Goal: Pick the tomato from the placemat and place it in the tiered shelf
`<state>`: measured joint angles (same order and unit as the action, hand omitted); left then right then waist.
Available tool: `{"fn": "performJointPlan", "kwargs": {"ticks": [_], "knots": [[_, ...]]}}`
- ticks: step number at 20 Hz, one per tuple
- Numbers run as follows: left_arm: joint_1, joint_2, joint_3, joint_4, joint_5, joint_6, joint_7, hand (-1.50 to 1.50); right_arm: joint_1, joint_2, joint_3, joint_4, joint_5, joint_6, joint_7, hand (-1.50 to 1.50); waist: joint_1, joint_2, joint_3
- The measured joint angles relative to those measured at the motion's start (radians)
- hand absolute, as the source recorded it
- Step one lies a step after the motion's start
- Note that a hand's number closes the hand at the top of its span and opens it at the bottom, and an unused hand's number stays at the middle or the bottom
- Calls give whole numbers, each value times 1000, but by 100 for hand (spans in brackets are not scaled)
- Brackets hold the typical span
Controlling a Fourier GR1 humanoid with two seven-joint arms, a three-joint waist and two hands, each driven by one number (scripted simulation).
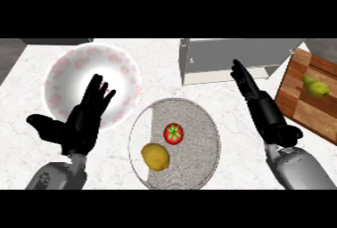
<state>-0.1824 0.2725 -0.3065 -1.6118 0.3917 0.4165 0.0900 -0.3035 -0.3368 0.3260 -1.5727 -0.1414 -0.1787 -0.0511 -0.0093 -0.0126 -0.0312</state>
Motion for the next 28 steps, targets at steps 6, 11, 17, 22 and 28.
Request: {"fn": "performJointPlan", "kwargs": {"ticks": [6,11,17,22,28], "knots": [[61,90,40,108,14,-60,68,0,-99,-63,-83,99,-24,110,-83,150,22,17,25],[99,123,36,185,31,-118,115,0,-152,-130,-77,312,80,116,2,-150,36,26,27],[104,130,72,246,40,-182,96,0,-222,-128,-99,514,54,313,-147,-150,28,18,34],[116,131,91,259,32,-199,80,0,-240,-190,-70,464,37,505,-120,-150,14,10,35],[115,134,119,282,31,-224,82,0,-258,-203,-20,264,17,605,97,-150,4,5,35]]}}
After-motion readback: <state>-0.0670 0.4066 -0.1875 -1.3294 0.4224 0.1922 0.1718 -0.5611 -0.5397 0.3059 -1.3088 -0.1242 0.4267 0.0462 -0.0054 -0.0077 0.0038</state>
